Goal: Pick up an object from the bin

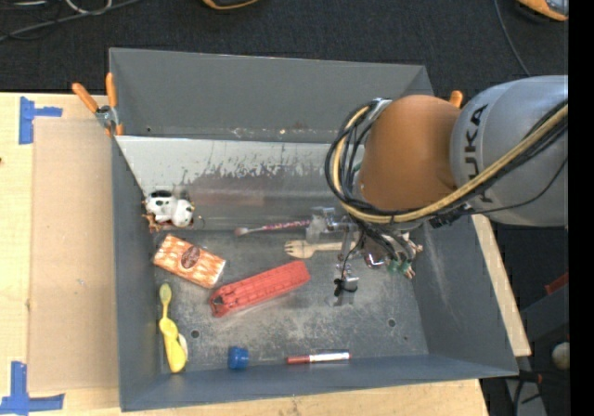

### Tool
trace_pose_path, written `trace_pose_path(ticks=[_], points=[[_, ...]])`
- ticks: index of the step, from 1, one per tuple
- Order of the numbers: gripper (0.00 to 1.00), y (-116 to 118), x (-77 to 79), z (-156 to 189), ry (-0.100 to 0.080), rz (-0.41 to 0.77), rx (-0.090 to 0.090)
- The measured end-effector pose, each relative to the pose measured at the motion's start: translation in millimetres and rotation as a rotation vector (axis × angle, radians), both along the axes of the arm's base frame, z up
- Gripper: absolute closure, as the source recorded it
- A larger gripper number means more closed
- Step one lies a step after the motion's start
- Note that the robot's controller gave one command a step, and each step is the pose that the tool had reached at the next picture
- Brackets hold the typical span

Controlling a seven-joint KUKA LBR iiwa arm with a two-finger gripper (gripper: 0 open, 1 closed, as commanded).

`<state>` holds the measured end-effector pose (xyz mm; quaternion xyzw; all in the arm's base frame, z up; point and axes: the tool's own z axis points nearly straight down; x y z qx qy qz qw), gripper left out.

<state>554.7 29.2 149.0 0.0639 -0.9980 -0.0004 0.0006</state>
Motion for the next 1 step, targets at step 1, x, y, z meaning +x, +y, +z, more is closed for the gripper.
trace_pose_path(ticks=[1], points=[[0.0, 51.1, 0.2, -12.1, 0.002, 0.14, 0.001]])
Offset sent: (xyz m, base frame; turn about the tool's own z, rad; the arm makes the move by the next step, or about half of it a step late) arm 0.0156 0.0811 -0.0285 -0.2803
